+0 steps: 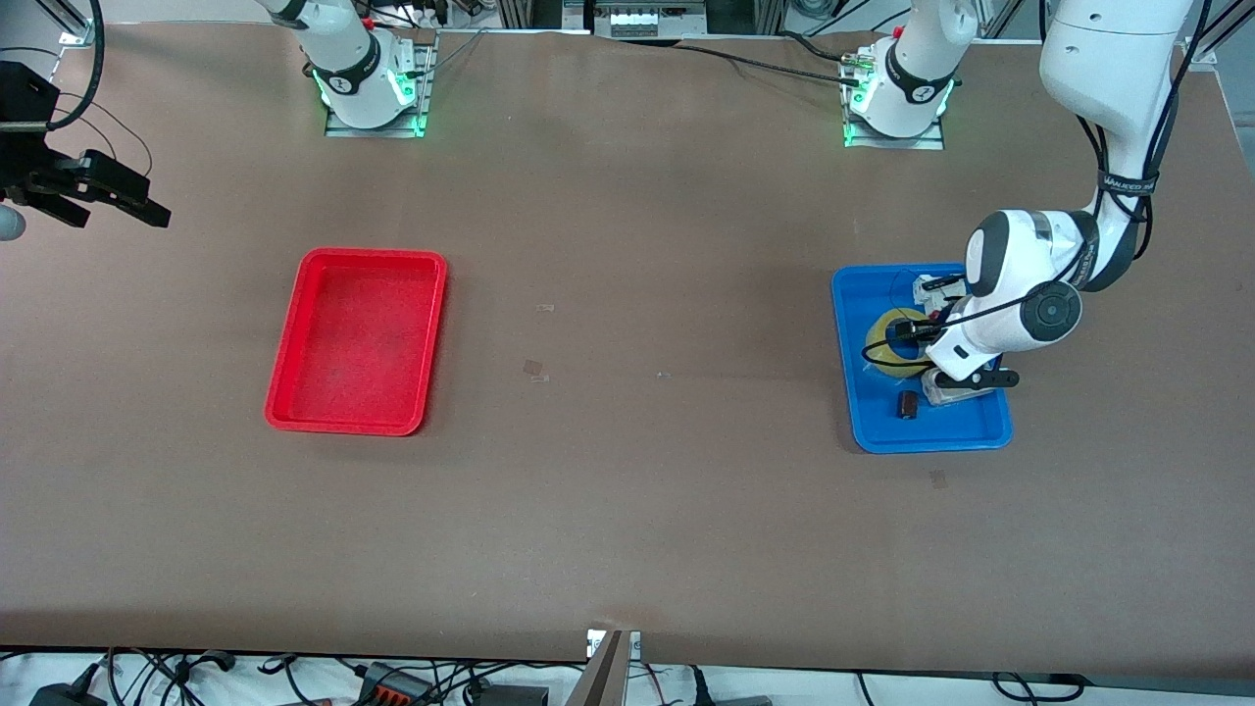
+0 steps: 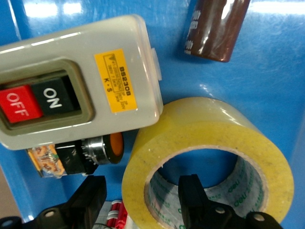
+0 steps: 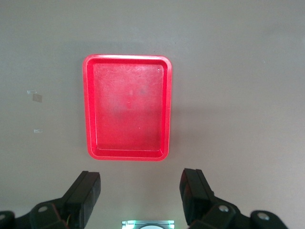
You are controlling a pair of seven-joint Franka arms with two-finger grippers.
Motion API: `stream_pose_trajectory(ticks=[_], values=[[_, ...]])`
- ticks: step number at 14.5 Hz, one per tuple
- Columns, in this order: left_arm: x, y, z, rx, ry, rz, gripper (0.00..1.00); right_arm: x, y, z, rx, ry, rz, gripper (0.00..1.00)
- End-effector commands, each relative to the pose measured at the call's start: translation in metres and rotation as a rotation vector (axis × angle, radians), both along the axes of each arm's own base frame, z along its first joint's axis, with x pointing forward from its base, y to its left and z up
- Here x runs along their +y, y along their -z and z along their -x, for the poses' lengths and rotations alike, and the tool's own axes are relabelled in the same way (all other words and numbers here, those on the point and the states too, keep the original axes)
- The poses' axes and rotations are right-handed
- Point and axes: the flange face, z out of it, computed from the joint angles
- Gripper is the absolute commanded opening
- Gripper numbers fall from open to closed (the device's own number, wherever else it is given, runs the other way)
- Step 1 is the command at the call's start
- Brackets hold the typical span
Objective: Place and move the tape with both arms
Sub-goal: 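Lower the left gripper onto the yellow tape roll and grasp it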
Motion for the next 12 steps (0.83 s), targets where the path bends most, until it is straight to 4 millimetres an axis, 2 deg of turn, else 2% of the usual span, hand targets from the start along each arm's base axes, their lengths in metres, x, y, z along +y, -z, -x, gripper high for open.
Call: stream_pose_trajectory(ticks=[1,3,7,10,12], values=[[-0.003,-0.002,-0.004,-0.014,-0.011,0.010,0.59,0.001,-0.002,0.000,-0.001,0.008,-0.003,0.98],[-0.003,-0.002,-0.004,-0.014,-0.012,0.011,0.44,0.001,-0.002,0.000,-0.001,0.008,-0.003,0.98],[-0.003,-0.003,-0.004,-0.013,-0.012,0.011,0.21,0.001,-0.002,0.000,0.001,0.008,-0.003,0.98],[-0.003,-0.012,-0.006,-0.020,-0.014,0.012,0.14,0.001,-0.003,0.001,-0.002,0.008,-0.003,0.98],[-0.003,-0.028,-0.006,-0.019,-0.014,0.014,0.13,0.001,-0.003,0.000,-0.002,0.008,-0.003,0.98]])
